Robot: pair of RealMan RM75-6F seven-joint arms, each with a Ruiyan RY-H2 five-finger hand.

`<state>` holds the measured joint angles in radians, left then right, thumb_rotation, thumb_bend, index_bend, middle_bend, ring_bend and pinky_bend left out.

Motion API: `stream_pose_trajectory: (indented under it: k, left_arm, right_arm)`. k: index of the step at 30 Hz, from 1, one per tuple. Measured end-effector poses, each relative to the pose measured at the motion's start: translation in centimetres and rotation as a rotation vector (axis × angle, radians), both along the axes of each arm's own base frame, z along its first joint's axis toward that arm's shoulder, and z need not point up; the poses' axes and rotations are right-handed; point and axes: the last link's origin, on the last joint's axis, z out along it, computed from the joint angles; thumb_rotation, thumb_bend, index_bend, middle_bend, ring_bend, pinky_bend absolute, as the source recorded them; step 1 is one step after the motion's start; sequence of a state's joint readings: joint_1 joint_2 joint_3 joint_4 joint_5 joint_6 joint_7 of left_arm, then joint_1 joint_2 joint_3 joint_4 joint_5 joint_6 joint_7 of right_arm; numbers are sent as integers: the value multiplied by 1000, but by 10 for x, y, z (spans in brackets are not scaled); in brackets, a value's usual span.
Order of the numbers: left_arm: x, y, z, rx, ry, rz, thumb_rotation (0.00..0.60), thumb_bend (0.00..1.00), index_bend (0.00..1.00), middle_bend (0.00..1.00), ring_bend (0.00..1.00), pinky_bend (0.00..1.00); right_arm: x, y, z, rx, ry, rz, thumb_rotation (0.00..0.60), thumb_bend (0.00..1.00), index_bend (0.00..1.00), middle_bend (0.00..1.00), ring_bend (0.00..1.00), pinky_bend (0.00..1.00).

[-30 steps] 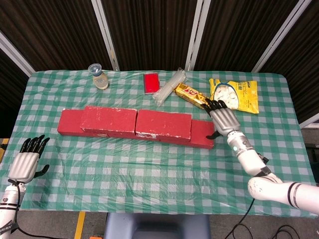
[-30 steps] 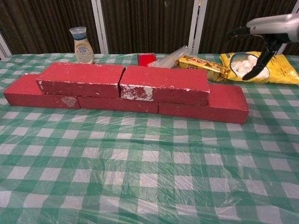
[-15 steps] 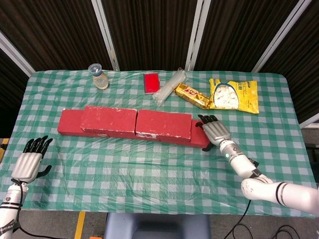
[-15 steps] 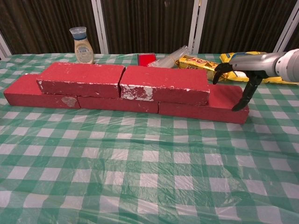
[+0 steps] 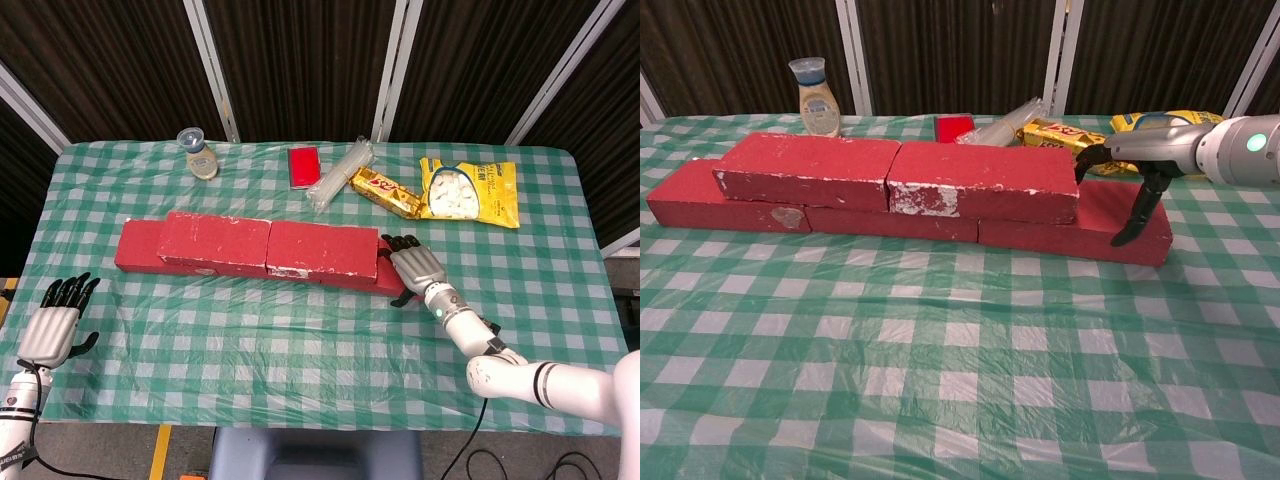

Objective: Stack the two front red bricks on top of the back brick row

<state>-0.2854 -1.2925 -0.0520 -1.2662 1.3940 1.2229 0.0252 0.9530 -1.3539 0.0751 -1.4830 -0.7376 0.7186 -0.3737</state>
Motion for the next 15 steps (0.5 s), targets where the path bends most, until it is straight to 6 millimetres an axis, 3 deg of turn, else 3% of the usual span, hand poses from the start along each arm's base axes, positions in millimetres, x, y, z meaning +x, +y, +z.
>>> stream_pose_trajectory:
  k: [5,8,12,15]
  left_arm:
    - [1,0,-1,-2,2,-3,600,315,0,0,0,8]
    - [1,-1,0,3,2,-5,600,314,0,0,0,8]
    - [3,-3,2,16,1,-12,600,317,0,0,0,9]
    - [8,-7,4,29,0,-27,600,335,0,0,0,9]
  right_arm:
    - [-3,4,12,-14,5,2,600,66,233,0,0,0]
    - [-6,12,26,-34,0,7,600,66,140,0,0,0]
    - [-15,33,49,-87,-19,40,600,66,4,0,0,0]
    - [-27,57,65,-151,-25,95,600,66,0,0,0,0]
